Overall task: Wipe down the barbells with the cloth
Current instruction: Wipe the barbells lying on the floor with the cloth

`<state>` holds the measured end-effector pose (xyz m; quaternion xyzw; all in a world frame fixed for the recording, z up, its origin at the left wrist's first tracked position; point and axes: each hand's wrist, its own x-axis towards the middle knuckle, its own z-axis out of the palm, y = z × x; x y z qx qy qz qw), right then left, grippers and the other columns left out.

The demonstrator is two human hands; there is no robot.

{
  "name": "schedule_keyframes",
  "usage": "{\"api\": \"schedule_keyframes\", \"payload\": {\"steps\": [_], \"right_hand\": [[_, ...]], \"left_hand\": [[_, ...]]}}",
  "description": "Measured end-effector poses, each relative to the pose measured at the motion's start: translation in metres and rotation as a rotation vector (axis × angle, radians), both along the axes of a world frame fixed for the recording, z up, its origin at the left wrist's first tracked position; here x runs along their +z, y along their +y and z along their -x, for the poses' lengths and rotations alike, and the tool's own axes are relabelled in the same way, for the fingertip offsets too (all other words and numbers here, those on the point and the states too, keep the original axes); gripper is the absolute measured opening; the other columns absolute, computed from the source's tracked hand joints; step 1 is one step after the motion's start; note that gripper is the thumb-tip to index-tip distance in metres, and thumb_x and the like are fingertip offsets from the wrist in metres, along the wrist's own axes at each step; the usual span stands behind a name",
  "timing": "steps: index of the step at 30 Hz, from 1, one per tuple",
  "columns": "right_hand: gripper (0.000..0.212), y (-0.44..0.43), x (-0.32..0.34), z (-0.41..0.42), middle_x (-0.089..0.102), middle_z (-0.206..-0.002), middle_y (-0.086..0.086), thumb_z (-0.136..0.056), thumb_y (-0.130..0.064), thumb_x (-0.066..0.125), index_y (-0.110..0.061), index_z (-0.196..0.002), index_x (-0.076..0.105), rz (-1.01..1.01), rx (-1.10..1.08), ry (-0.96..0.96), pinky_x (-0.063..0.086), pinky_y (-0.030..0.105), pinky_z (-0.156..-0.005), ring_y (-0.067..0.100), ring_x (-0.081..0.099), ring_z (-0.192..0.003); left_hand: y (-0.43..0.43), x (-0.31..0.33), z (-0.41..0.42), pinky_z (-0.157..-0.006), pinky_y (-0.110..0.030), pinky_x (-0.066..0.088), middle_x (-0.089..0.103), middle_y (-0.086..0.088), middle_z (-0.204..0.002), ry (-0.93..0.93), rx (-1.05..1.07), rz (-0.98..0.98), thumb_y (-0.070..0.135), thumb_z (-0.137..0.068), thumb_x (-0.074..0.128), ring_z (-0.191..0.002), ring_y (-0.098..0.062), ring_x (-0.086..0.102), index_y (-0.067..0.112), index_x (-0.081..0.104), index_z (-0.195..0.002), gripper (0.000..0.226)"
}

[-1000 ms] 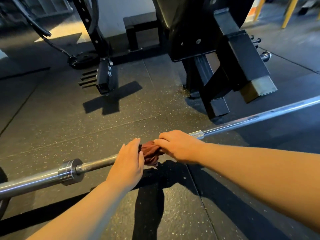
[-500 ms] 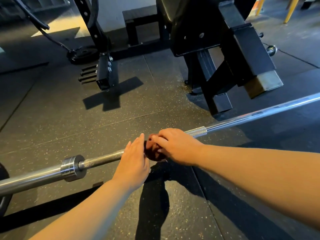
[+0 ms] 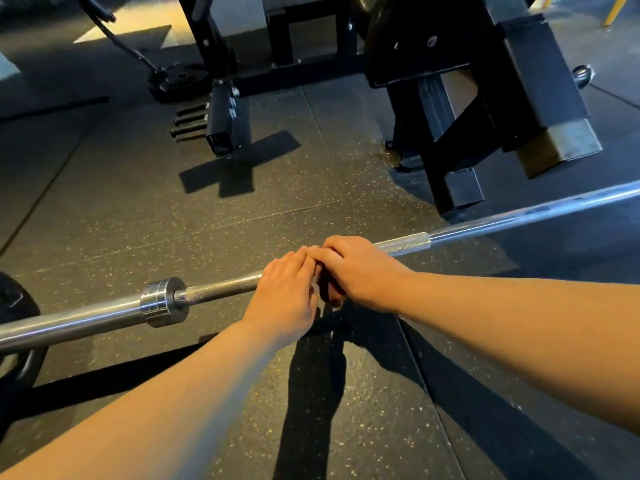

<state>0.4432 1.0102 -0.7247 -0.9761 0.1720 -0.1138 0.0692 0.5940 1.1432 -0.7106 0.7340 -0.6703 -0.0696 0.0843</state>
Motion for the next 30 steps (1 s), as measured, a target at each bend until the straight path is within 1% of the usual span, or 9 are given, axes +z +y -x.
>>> {"api": "schedule_keyframes", "payload": {"steps": [4, 9, 14, 16, 19, 21, 24, 27, 30], "right_hand": [[0.038, -0.023, 0.020, 0.051, 0.059, -0.102, 0.000, -0.100, -0.035, 0.036, -0.016, -0.114, 0.066, -0.101, -0.144, 0.015, 0.048, 0.033, -0.084, 0.020, 0.057, -0.094], [0.007, -0.007, 0.017, 0.028, 0.059, -0.080, -0.001, -0.088, -0.026, 0.066, -0.024, -0.082, 0.063, -0.018, -0.482, -0.003, 0.041, 0.039, -0.074, 0.024, 0.054, -0.072], [0.029, -0.004, 0.008, 0.016, 0.061, -0.111, 0.006, -0.096, -0.023, 0.059, -0.015, -0.124, 0.063, -0.038, -0.117, -0.005, 0.045, 0.039, -0.089, 0.025, 0.055, -0.098], [0.024, -0.015, 0.019, 0.041, 0.057, -0.107, -0.003, -0.096, -0.030, 0.065, -0.018, -0.117, 0.064, -0.089, -0.101, 0.033, 0.043, 0.026, -0.083, 0.014, 0.054, -0.096], [0.021, -0.036, 0.035, 0.088, 0.061, -0.087, -0.007, -0.091, -0.038, 0.070, -0.022, -0.081, 0.063, -0.198, -0.326, 0.103, 0.042, 0.016, -0.063, 0.003, 0.058, -0.072], [0.023, -0.048, 0.035, 0.111, 0.062, -0.075, -0.006, -0.091, -0.037, 0.063, -0.022, -0.074, 0.065, -0.175, -0.480, 0.018, 0.046, 0.022, -0.060, 0.009, 0.061, -0.066], [0.025, -0.041, 0.028, 0.096, 0.056, -0.072, -0.007, -0.096, -0.030, 0.052, -0.027, -0.073, 0.061, -0.026, -0.636, -0.039, 0.049, 0.040, -0.078, 0.019, 0.053, -0.072], [0.018, -0.016, 0.023, 0.052, 0.060, -0.080, -0.008, -0.087, -0.023, 0.069, -0.032, -0.075, 0.060, -0.048, -0.503, 0.018, 0.039, 0.039, -0.083, 0.020, 0.053, -0.080], [0.008, -0.016, 0.018, 0.044, 0.060, -0.098, -0.007, -0.093, -0.027, 0.067, -0.029, -0.100, 0.064, -0.057, -0.246, 0.045, 0.042, 0.031, -0.083, 0.016, 0.055, -0.090]], "left_hand": [[0.001, 0.000, -0.002, -0.126, -0.038, 0.010, 0.018, -0.007, -0.167, 0.023, 0.026, -0.034, 0.023, -0.104, 0.045, -0.153, -0.025, 0.015, 0.009, 0.010, -0.162, 0.069], [-0.007, 0.000, 0.002, -0.126, -0.037, 0.005, 0.017, -0.006, -0.167, 0.009, 0.025, -0.057, 0.022, -0.104, 0.044, -0.153, -0.025, 0.013, 0.010, 0.010, -0.161, 0.068], [-0.010, -0.001, 0.010, -0.126, -0.044, 0.010, 0.024, -0.009, -0.163, -0.025, 0.090, -0.042, 0.027, -0.101, 0.048, -0.150, -0.029, 0.018, 0.008, 0.015, -0.160, 0.070], [-0.006, -0.003, 0.007, -0.125, -0.044, 0.013, 0.027, -0.008, -0.160, -0.031, 0.087, -0.052, 0.027, -0.101, 0.048, -0.149, -0.029, 0.022, 0.009, 0.017, -0.159, 0.069], [-0.003, -0.006, 0.001, -0.127, -0.041, 0.010, 0.024, -0.005, -0.163, -0.031, 0.069, -0.067, 0.024, -0.103, 0.044, -0.151, -0.026, 0.018, 0.011, 0.013, -0.161, 0.067], [-0.006, -0.005, 0.001, -0.127, -0.040, 0.008, 0.020, -0.005, -0.164, -0.034, 0.065, -0.081, 0.025, -0.103, 0.043, -0.153, -0.026, 0.015, 0.011, 0.010, -0.161, 0.068], [-0.013, -0.002, 0.008, -0.126, -0.044, 0.011, 0.023, -0.007, -0.163, -0.027, 0.086, -0.113, 0.027, -0.103, 0.043, -0.151, -0.028, 0.017, 0.010, 0.013, -0.160, 0.067], [-0.015, -0.003, 0.015, -0.124, -0.047, 0.014, 0.026, -0.009, -0.160, -0.049, 0.118, -0.107, 0.029, -0.101, 0.046, -0.149, -0.030, 0.019, 0.009, 0.017, -0.157, 0.066], [-0.011, -0.003, 0.014, -0.125, -0.046, 0.013, 0.026, -0.009, -0.160, -0.054, 0.112, -0.091, 0.027, -0.100, 0.048, -0.149, -0.029, 0.019, 0.009, 0.018, -0.157, 0.067]]}}
